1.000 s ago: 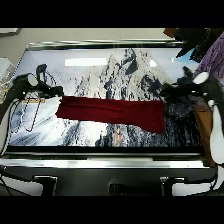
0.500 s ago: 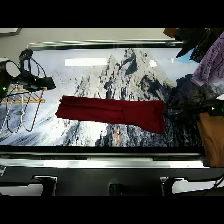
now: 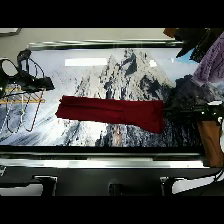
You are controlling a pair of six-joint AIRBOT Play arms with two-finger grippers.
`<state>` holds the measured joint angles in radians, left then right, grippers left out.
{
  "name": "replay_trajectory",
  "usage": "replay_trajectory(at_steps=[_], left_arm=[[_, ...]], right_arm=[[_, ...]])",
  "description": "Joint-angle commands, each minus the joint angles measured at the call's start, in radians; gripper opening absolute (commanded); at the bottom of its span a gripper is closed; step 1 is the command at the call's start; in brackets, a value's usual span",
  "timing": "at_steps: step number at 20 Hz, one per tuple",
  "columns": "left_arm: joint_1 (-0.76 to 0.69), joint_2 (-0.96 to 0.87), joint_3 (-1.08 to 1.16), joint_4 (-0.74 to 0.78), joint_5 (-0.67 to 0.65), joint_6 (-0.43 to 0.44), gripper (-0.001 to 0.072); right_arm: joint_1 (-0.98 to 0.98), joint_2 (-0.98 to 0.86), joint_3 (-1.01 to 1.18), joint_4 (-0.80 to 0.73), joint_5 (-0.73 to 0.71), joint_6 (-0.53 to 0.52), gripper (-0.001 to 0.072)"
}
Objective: Fold the clothes and pants, and hang the long-sleeved shirts on hangers.
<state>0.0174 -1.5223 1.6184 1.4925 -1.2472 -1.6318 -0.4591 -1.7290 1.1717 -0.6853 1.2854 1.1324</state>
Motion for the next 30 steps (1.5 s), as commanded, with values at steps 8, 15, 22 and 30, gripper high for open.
replay_trajectory(at_steps=[8, 15, 22, 30], left_arm=[[0.0, 0.0, 0.001, 0.0, -0.002, -0.019, 0.072], [0.0, -0.005, 0.001, -0.023, -0.021, -0.022, 0.0554], [-0.031, -0.073, -0.117, -0.425, 0.115, -0.023, 0.0016], [-0.355, -0.356, -0.108, -0.864, 0.412, -0.023, 0.0014]], right_arm=[[0.159, -0.015, -0.002, -0.061, -0.062, 0.014, 0.0656], [0.199, 0.009, 0.002, -0.087, -0.076, 0.056, 0.0033], [0.182, 0.071, 0.275, -0.174, 0.159, 0.287, 0.0033], [0.182, 0.082, 0.6, -0.261, 0.372, 0.467, 0.0032]])
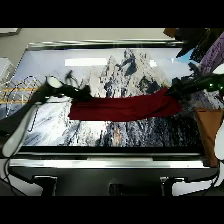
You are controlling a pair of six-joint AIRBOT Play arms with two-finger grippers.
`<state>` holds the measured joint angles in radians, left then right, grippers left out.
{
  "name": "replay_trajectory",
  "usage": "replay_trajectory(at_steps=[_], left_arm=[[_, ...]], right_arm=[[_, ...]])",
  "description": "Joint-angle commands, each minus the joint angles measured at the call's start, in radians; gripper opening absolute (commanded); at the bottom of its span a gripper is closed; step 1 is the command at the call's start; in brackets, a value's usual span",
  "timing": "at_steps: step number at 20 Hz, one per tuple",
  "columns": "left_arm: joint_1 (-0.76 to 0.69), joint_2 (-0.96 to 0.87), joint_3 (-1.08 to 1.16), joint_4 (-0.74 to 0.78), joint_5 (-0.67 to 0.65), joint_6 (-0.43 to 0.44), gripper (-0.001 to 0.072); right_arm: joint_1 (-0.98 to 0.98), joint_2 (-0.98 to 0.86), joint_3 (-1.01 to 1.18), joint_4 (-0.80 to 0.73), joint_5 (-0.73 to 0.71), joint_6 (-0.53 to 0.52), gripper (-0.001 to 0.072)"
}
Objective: Fold the clothes and pants, and hang the long-sleeved shirts on hangers.
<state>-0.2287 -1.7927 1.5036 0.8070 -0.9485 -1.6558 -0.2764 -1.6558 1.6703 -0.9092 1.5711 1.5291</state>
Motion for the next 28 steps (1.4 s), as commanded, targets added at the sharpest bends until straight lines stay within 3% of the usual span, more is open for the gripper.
replay_trajectory(at_steps=[1, 7, 17, 23, 26, 28], left_arm=[[-0.151, -0.115, 0.028, -0.201, 0.13, 0.001, 0.0014], [-0.32, -0.277, 0.243, -0.205, 0.138, -0.066, 0.0014], [-0.454, -0.491, 0.528, -0.205, 0.132, -0.256, 0.0012], [-0.483, -0.504, 0.528, -0.205, 0.109, -0.259, 0.0012], [-0.408, -0.453, 0.528, -0.187, -0.002, -0.195, 0.0012], [-0.33, -0.378, 0.528, -0.084, -0.093, -0.182, 0.0011]], right_arm=[[0.0, 0.019, 0.134, -0.052, 0.097, 0.081, 0.0032], [0.0, 0.085, 0.217, -0.118, 0.109, 0.103, 0.0033], [0.0, 0.087, 0.217, -0.114, 0.101, 0.093, 0.0033], [0.001, 0.087, 0.217, -0.092, 0.06, 0.075, 0.0033], [0.008, 0.087, 0.217, -0.073, 0.05, 0.066, 0.0033], [0.05, 0.087, 0.217, -0.068, 0.056, 0.061, 0.0033]])
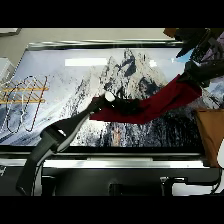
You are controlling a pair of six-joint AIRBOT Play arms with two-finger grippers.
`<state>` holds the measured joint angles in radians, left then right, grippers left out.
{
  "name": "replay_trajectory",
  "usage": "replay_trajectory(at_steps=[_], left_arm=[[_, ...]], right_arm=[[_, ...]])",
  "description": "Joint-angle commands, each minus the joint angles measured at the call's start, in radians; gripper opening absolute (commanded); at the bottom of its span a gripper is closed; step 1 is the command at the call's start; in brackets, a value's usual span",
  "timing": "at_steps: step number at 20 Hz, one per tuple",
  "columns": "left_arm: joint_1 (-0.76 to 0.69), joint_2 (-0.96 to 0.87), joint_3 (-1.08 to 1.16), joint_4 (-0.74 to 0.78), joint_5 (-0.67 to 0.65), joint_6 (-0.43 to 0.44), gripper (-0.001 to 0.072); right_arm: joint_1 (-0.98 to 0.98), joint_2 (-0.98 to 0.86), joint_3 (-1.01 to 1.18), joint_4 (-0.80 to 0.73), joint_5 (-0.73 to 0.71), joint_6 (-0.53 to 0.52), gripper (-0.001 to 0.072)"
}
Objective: Fold the clothes and pants, and hang the long-sleeved shirts on hangers.
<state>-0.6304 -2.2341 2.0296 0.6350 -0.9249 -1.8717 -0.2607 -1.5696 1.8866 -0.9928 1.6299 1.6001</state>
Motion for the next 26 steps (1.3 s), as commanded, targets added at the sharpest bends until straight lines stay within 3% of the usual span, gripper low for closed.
replay_trajectory(at_steps=[1, 6, 10, 14, 24, 26], left_arm=[[0.118, 0.116, 0.002, 0.168, -0.161, 0.034, 0.0011], [0.365, 0.414, 0.002, 0.436, -0.359, 0.051, 0.0013], [0.55, 0.615, 0.001, 0.528, -0.497, 0.078, 0.0014], [0.688, 0.726, 0.001, 0.548, -0.55, 0.092, 0.0014], [0.762, 0.753, -0.063, 0.548, -0.579, 0.119, 0.0015], [0.762, 0.752, -0.082, 0.548, -0.578, 0.119, 0.0015]], right_arm=[[0.071, 0.001, 0.0, 0.016, -0.002, -0.009, 0.0033], [0.332, 0.0, 0.0, 0.01, -0.082, 0.061, 0.0032], [0.528, -0.04, 0.0, -0.047, -0.208, 0.119, 0.0033], [0.631, -0.16, 0.0, -0.061, -0.286, 0.137, 0.0033], [0.648, -0.337, 0.0, -0.033, -0.388, 0.151, 0.0035], [0.648, -0.336, 0.001, 0.019, -0.385, 0.151, 0.0104]])
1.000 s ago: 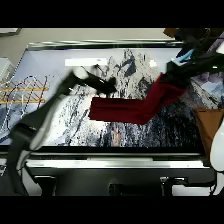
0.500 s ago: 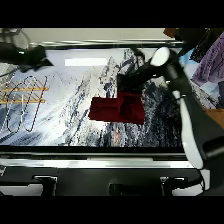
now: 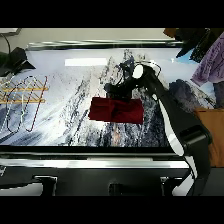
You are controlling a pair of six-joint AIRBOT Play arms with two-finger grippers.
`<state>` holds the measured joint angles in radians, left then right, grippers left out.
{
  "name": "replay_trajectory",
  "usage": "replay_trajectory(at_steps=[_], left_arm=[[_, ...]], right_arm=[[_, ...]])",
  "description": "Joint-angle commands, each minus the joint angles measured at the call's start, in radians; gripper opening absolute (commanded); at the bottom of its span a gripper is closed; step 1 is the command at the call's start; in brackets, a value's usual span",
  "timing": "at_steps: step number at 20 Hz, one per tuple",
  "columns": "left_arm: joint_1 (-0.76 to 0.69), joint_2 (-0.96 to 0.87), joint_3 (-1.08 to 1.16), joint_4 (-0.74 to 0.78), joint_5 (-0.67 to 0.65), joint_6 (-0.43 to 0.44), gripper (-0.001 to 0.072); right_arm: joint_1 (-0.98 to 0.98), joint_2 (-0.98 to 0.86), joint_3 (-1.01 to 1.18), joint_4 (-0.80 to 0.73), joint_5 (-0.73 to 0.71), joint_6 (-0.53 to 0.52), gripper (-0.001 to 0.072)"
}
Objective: Fold the clothes and pants, and hang the long-sleeved shirts on hangers.
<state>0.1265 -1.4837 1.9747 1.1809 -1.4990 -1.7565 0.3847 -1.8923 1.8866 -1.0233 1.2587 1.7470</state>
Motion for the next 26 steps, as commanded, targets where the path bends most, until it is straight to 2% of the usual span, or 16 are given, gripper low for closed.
replay_trajectory(at_steps=[1, 2, 3, 5, 8, 12, 15, 16, 17, 18, 21, 26], left_arm=[[0.005, 0.002, -0.032, 0.002, -0.004, 0.003, 0.0015], [0.005, 0.002, -0.034, 0.002, -0.004, 0.003, 0.0015], [0.005, 0.002, -0.034, 0.002, -0.002, 0.003, 0.0015], [0.005, 0.001, -0.034, 0.002, 0.0, 0.003, 0.0015], [0.005, 0.001, -0.034, 0.002, -0.001, 0.003, 0.0015], [0.005, 0.001, -0.034, 0.002, -0.001, 0.003, 0.0015], [0.005, 0.001, -0.034, 0.002, -0.001, 0.003, 0.0015], [0.005, 0.001, -0.034, 0.002, -0.001, 0.003, 0.0015], [0.005, 0.001, -0.034, 0.002, -0.001, 0.003, 0.0015], [0.005, 0.001, -0.034, 0.002, -0.001, 0.003, 0.0015], [0.005, 0.001, -0.034, 0.002, -0.001, 0.003, 0.0015], [0.005, 0.001, -0.034, 0.002, -0.001, 0.003, 0.0015]], right_arm=[[0.002, -0.014, 0.001, 0.094, -0.008, 0.004, 0.0167], [0.007, -0.013, 0.001, 0.129, -0.005, 0.004, 0.0291], [0.014, -0.011, 0.001, 0.17, 0.0, 0.004, 0.0369], [0.035, 0.002, 0.001, 0.24, 0.0, 0.003, 0.0388], [0.059, 0.046, 0.001, 0.277, 0.0, 0.001, 0.0498], [0.002, 0.154, 0.001, 0.264, -0.003, -0.02, 0.0499], [-0.14, 0.25, 0.001, 0.157, 0.042, -0.042, 0.05], [-0.203, 0.275, 0.0, 0.104, 0.081, -0.055, 0.0511], [-0.268, 0.291, 0.0, 0.061, 0.125, -0.069, 0.0568], [-0.34, 0.297, 0.0, 0.037, 0.174, -0.092, 0.0579], [-0.529, 0.296, -0.073, 0.048, 0.236, -0.166, 0.0579], [-0.67, 0.295, -0.456, 0.221, 0.137, -0.335, 0.0573]])
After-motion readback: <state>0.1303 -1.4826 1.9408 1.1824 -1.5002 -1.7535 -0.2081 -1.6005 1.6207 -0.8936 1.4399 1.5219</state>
